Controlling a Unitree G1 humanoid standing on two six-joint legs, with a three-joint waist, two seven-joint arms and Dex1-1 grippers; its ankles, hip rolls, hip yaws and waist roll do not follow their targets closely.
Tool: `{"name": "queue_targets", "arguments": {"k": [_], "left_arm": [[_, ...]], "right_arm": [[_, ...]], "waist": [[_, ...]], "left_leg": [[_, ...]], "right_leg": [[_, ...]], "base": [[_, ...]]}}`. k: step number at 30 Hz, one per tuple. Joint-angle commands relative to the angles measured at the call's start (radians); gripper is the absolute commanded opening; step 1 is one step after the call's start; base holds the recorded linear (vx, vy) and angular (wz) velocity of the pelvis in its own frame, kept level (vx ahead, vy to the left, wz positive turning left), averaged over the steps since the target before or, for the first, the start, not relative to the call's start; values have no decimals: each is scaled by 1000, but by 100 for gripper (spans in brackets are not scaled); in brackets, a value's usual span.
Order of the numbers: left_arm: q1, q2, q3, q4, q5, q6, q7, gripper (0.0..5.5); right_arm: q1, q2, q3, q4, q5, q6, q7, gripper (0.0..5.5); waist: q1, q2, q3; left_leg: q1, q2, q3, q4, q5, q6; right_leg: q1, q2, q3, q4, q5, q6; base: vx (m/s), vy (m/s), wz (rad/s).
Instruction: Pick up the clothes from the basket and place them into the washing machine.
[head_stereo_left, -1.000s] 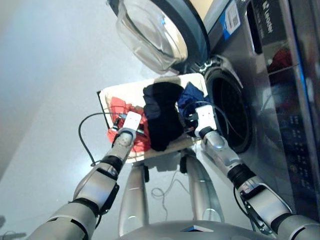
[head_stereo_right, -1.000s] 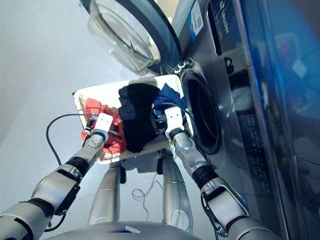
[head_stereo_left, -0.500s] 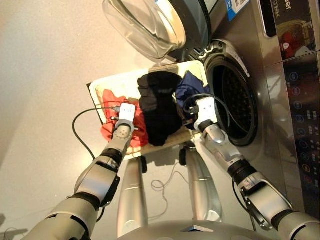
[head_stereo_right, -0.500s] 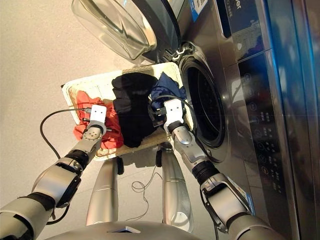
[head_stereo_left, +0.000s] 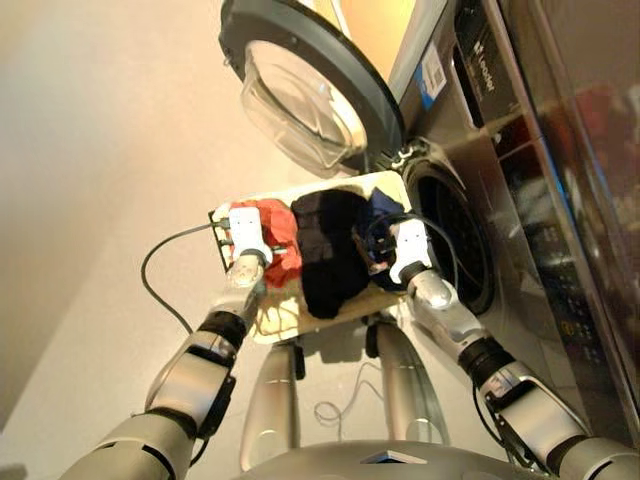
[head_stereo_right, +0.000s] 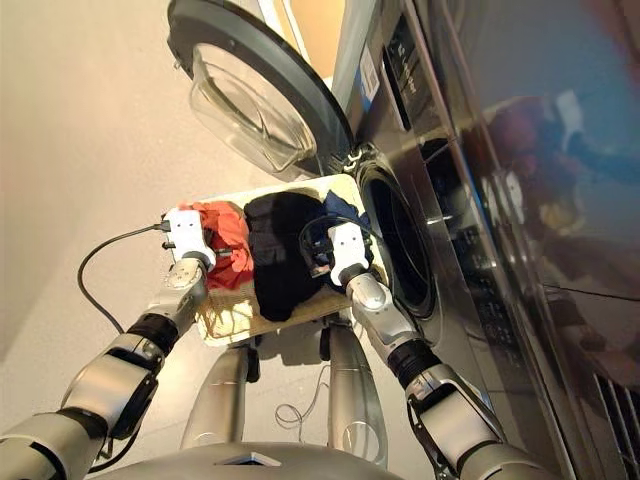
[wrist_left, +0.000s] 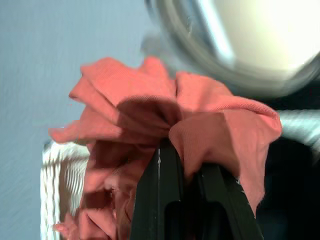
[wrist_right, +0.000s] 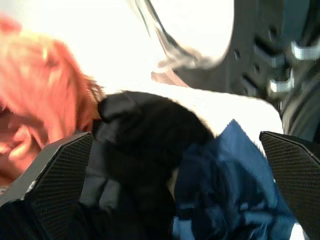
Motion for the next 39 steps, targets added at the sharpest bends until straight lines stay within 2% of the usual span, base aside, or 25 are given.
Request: {"name": "queue_targets", "arguments": {"k": [1, 9, 10, 14, 15, 23, 29, 30, 31, 32, 36, 37, 38, 39], "left_arm": [[-9, 37, 20, -151, -76, -93, -43, 0], [63, 16, -41, -476, -225, -65, -112, 0], [74, 8, -67, -518, -259, -58, -131, 0], [87, 7, -94, -605, -307, -50, -143, 0], [105, 6, -119, -664, -352, -40, -164, 0], [129, 9, -208, -788, -464, -24, -187, 0], [132, 22, -250, -838, -511, -21, -198, 0], [127, 24, -263, -842, -519, -18, -199, 0], [125, 24, -265, -843, -523, -18, -199, 0], [125, 26, -270, -845, -527, -17, -201, 0], [140, 41, -274, -848, -529, -7, -216, 0], [145, 46, -272, -845, -530, -9, -216, 91], [147, 48, -267, -838, -534, -7, -219, 263], [150, 51, -262, -835, -529, -7, -223, 550]], "right_arm": [[-30, -26, 25, -54, -91, -29, 30, 550], [-53, -117, 72, -208, -283, -46, 39, 550], [-65, -125, 85, -220, -327, -54, 33, 550], [-97, -137, 115, -249, -421, -65, 12, 550], [-120, -148, 137, -269, -477, -73, 9, 550], [-211, -117, 171, -261, -588, -85, -61, 550], [-253, -76, 150, -205, -636, -69, -131, 550], [-257, -66, 138, -185, -637, -58, -147, 255], [-256, -57, 128, -169, -625, -55, -153, 110], [-255, -47, 115, -149, -613, -50, -167, 0], [-251, -26, 85, -102, -591, -44, -194, 0], [-251, -26, 81, -95, -594, -42, -200, 0], [-246, -21, 68, -87, -586, -39, -210, 0], [-240, -20, 54, -80, -580, -37, -216, 0]], "waist": [[5, 19, 12], [13, 42, -7], [15, 50, -7], [22, 68, -16], [27, 80, -14], [54, 126, -15], [70, 142, -14], [71, 144, -15], [72, 143, -15], [73, 144, -15], [79, 144, -14], [79, 143, -12], [77, 141, -12], [77, 140, -11]], "left_leg": [[51, -1, -15, 53, -54, -8], [83, -9, -9, 35, -54, -3], [83, -8, -7, 42, -60, -2], [81, -12, -6, 33, -58, 2], [83, -14, -6, 33, -61, 3], [82, -23, -8, 18, -55, 8], [76, -28, -6, 21, -56, 13], [75, -29, -9, 22, -57, 13], [75, -30, -11, 23, -58, 13], [73, -32, -13, 27, -60, 14], [70, -34, -16, 31, -62, 17], [71, -34, -16, 30, -62, 16], [69, -35, -17, 28, -60, 16], [67, -36, -17, 27, -59, 15]], "right_leg": [[140, -33, -9, -100, -19, 106], [173, -29, 1, -127, -20, 107], [172, -27, 7, -122, -26, 107], [164, -30, 8, -120, -28, 109], [164, -31, 9, -117, -32, 110], [159, -46, 5, -119, -36, 113], [153, -52, 3, -117, -34, 113], [154, -56, 1, -117, -34, 114], [157, -58, 0, -119, -34, 114], [158, -58, 0, -118, -34, 114], [160, -63, -6, -117, -33, 115], [161, -64, -7, -118, -31, 116], [158, -65, -9, -118, -30, 116], [156, -67, -8, -118, -28, 117]], "base": [[0, 0, 0], [0, 0, 0], [0, 0, 0], [0, 0, 0], [0, 0, 0], [0, 0, 0], [0, 0, 0], [0, 0, 0], [0, 0, 0], [0, 0, 0], [0, 0, 0], [0, 0, 0], [0, 0, 0], [0, 0, 0]]}}
